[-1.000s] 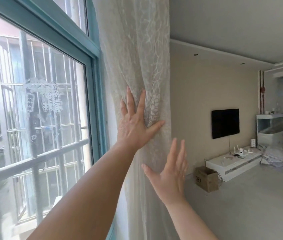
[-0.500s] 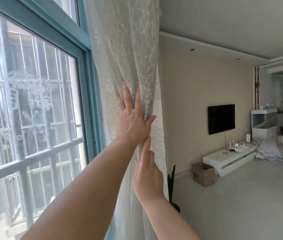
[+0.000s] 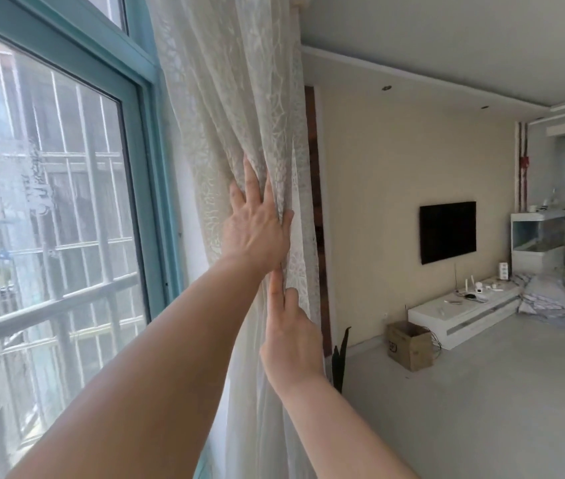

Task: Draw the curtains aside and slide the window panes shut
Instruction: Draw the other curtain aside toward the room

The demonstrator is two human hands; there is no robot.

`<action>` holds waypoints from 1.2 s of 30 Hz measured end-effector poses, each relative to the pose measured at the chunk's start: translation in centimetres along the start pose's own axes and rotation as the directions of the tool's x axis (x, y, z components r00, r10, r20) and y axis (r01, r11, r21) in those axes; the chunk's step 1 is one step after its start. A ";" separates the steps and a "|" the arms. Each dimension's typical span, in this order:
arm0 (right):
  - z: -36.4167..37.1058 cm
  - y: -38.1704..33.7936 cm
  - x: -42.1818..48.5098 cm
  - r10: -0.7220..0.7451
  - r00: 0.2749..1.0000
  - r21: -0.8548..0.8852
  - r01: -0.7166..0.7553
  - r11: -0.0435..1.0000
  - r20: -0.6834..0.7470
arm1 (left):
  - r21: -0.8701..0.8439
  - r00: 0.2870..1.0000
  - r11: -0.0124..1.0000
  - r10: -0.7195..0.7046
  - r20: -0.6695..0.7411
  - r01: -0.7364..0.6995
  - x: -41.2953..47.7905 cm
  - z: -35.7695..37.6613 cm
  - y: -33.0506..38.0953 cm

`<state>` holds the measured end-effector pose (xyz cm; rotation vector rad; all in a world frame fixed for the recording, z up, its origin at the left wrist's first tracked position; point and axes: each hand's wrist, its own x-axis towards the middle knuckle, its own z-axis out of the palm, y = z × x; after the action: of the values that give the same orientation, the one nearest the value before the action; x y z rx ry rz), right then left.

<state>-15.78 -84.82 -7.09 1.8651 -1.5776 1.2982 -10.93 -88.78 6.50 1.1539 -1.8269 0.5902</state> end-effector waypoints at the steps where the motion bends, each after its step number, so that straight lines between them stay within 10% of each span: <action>1: 0.3 0.8 0.6 -0.009 1.000 -0.001 0.009 1.000 0.004 | 0.013 1.000 1.000 -0.007 0.007 0.007 0.4 0.6 0.2; 36: 18.9 12.6 15.5 0.107 0.983 -0.156 -0.084 0.984 0.147 | 0.260 0.993 0.965 -0.063 0.096 0.036 13.1 21.6 -8.2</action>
<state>-20.55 -111.96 -7.36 1.8555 -1.8112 1.0618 -15.27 -115.01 6.35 1.4224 -1.8403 0.7697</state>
